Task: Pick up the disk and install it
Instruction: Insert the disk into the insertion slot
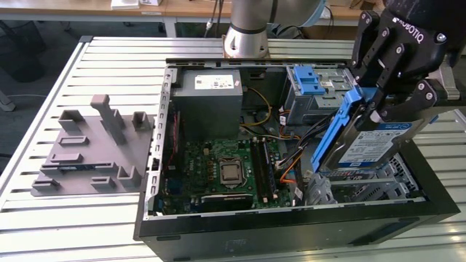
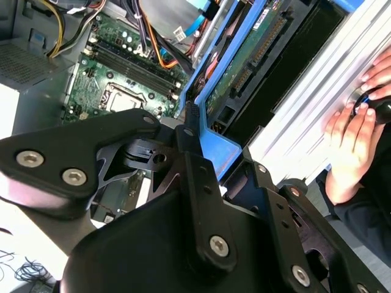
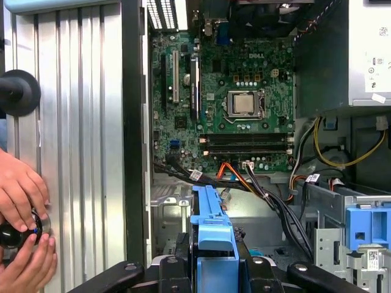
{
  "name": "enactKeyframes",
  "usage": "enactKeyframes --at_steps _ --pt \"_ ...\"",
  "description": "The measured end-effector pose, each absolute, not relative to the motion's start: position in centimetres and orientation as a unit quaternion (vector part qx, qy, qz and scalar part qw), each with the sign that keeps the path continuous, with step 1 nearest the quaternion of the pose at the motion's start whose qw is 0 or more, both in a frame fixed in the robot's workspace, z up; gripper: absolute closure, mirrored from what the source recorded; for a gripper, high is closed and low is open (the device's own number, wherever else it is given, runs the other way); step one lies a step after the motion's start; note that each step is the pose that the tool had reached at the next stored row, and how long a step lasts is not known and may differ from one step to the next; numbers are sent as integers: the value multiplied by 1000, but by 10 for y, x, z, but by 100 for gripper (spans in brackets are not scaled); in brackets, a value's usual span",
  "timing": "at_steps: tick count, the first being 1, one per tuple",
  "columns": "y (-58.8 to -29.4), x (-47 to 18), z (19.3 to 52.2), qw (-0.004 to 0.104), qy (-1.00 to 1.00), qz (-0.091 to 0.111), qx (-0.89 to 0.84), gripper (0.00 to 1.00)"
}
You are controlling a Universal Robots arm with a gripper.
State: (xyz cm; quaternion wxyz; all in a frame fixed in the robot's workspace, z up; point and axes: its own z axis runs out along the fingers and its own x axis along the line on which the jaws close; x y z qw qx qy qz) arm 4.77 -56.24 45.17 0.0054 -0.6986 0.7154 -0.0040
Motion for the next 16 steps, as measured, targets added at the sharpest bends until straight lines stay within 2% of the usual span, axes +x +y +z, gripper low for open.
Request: enactKeyframes --at_steps 16 --pt "-562 65 446 5 715 -4 -699 64"
